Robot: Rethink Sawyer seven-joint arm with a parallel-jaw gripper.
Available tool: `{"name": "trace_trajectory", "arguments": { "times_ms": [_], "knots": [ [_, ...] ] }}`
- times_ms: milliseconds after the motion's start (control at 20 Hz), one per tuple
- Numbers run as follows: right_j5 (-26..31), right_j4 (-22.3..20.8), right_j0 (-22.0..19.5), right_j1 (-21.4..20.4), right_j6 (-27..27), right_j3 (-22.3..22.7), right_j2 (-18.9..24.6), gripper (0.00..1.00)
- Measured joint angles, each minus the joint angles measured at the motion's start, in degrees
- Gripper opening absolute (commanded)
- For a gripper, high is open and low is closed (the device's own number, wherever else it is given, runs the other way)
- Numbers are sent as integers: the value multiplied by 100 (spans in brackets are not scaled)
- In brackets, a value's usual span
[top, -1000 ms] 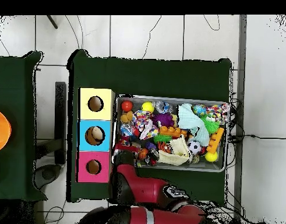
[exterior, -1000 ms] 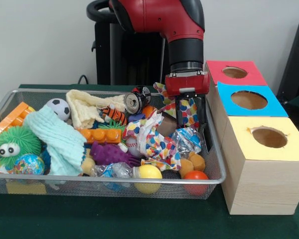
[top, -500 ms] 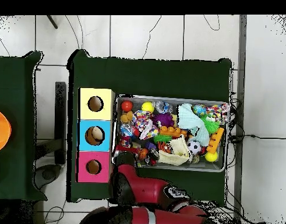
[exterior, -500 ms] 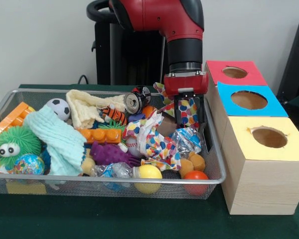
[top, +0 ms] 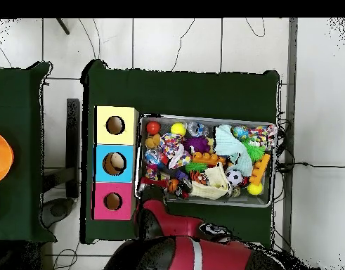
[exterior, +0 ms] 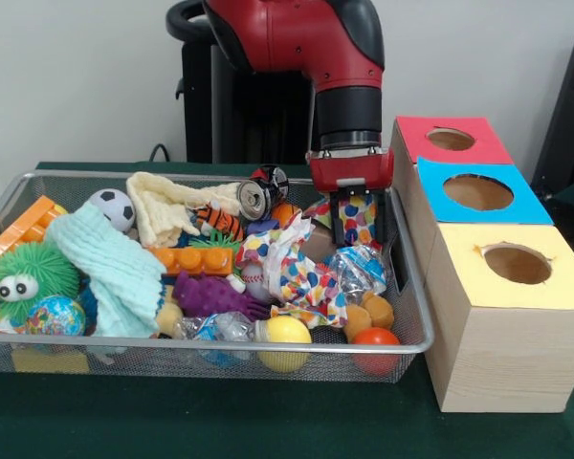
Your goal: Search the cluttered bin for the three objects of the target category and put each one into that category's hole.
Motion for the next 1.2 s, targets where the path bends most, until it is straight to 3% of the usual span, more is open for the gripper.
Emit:
{"name": "trace_trajectory", "arguments": {
  "times_ms": [400,1200],
  "knots": [
    [-189,1,-1,94,0,-16,2,100],
    [-1204,6,-4,522,1,-26,2,100]
  ]
}}
